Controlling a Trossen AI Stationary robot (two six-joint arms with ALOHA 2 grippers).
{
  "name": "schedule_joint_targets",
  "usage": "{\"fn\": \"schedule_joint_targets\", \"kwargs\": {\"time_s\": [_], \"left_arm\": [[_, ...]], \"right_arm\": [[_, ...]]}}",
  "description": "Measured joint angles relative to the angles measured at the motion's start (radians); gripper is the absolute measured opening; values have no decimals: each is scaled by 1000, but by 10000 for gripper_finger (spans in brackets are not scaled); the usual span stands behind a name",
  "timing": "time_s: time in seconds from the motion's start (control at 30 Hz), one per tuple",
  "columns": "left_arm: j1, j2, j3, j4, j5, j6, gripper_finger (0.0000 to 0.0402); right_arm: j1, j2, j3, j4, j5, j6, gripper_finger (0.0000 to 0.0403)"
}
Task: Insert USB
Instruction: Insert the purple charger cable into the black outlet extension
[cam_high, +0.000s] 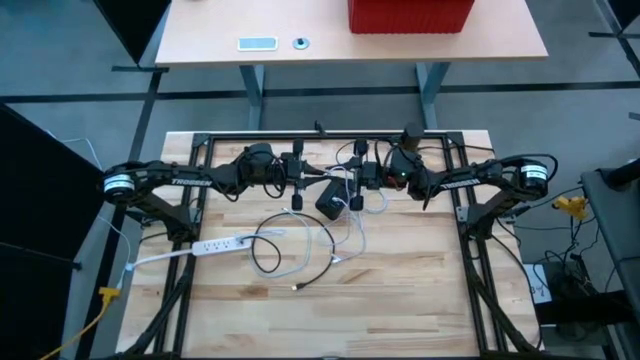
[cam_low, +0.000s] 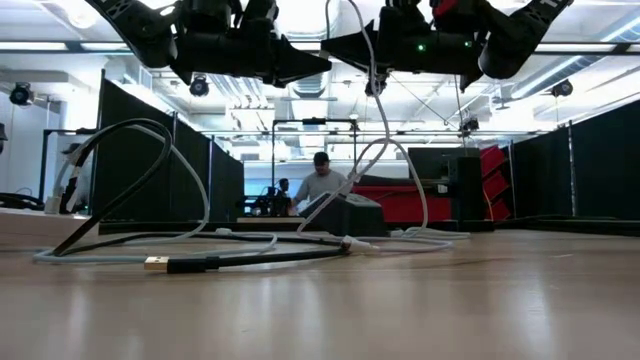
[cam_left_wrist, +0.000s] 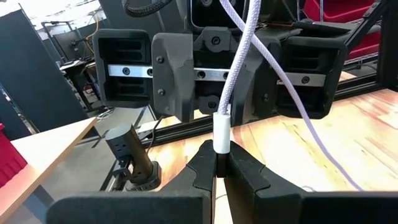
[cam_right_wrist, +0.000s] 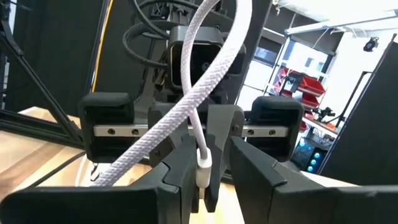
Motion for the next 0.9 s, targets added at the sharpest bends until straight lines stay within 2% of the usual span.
{"fn": "schedule_joint_targets", "kwargs": {"time_s": [0.1, 0.27, 0.4, 0.47, 0.63, 0.73, 0.9], "left_arm": [[0, 0, 0, 0, 0, 0, 7], [0, 0, 0, -2, -1, 3, 7], [3, -5, 0, -30, -1, 3, 8], [8, -11, 0, -46, -2, 4, 22], [29, -46, 0, -141, -3, 15, 71], [45, -60, 0, -236, -3, 47, 92], [81, -54, 0, -343, -134, 55, 105]], "right_arm": [[0, 0, 0, -6, 0, 0, 73], [0, 0, 0, -8, -4, -1, 15], [0, -4, -2, -18, 3, 6, 9], [4, -17, -15, -16, 23, -4, 9], [16, -59, -69, 2, 105, -1, 9], [36, -70, -115, 5, 190, -2, 9], [77, -69, -220, 97, 345, 10, 9]]}}
